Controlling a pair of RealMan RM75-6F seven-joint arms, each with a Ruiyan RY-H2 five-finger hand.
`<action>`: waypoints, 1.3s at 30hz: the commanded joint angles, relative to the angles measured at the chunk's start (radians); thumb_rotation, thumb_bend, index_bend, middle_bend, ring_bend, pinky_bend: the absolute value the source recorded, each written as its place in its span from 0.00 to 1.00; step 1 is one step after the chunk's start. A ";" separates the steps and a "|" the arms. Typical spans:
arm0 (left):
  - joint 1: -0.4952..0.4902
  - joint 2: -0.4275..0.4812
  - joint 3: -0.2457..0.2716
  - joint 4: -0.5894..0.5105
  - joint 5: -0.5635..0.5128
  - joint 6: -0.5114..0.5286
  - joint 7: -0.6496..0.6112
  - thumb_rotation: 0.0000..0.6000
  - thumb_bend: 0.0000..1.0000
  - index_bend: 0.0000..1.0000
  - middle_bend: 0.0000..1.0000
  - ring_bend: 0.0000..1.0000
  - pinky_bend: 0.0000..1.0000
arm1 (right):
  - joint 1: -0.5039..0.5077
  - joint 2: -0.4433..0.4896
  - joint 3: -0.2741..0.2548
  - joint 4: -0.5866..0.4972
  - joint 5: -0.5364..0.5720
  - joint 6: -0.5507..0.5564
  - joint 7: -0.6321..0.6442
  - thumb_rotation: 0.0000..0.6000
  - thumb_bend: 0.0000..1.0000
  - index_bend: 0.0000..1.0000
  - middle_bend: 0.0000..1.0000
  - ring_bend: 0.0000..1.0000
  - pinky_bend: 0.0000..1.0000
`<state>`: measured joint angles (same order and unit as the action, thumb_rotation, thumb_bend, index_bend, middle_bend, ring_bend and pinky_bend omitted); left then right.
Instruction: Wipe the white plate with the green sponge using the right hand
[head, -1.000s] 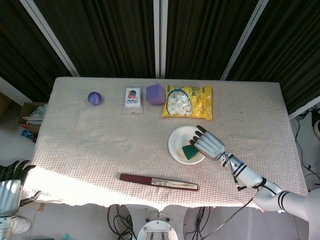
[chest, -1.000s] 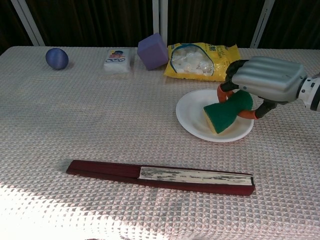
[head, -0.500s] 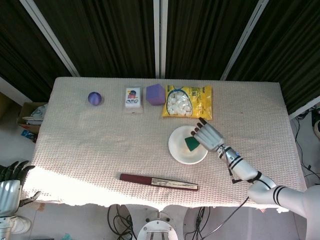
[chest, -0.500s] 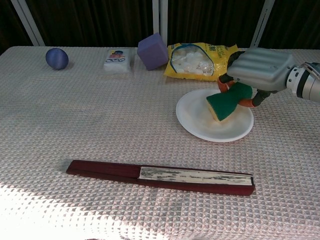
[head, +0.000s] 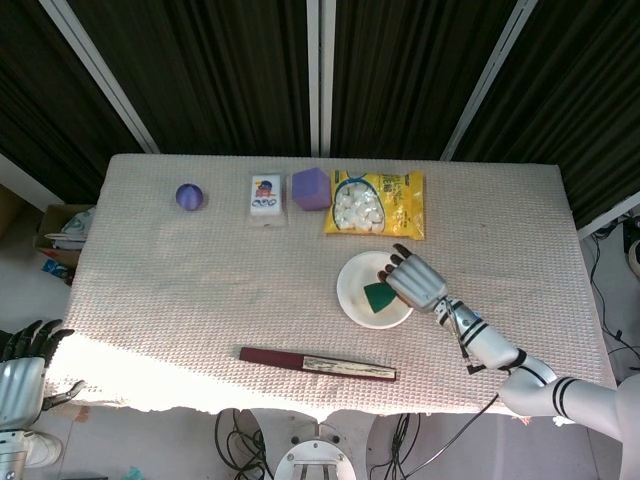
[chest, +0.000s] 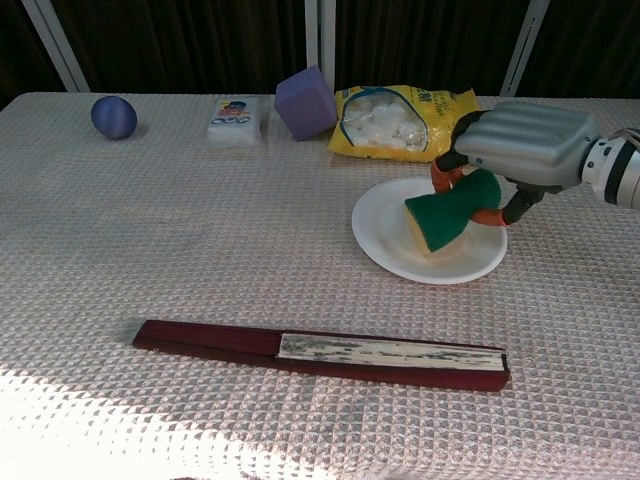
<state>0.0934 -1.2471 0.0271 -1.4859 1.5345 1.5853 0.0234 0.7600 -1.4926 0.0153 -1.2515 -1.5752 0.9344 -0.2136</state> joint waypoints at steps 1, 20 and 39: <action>0.001 0.000 0.001 -0.001 -0.002 0.000 -0.001 1.00 0.02 0.25 0.15 0.09 0.13 | 0.019 -0.035 0.006 0.024 0.026 -0.046 -0.069 1.00 0.65 0.87 0.58 0.33 0.18; 0.004 -0.001 0.001 0.005 0.001 0.006 -0.006 1.00 0.02 0.25 0.15 0.09 0.13 | 0.005 0.009 0.037 -0.078 0.085 -0.032 -0.140 1.00 0.66 0.89 0.59 0.33 0.18; 0.007 0.002 0.004 0.000 0.002 0.006 0.004 1.00 0.02 0.25 0.15 0.09 0.13 | -0.002 -0.020 0.073 -0.075 0.178 -0.005 -0.349 1.00 0.66 0.89 0.59 0.34 0.18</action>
<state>0.1007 -1.2445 0.0312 -1.4863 1.5364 1.5917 0.0275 0.7709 -1.5349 0.0842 -1.2996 -1.3936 0.9116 -0.5835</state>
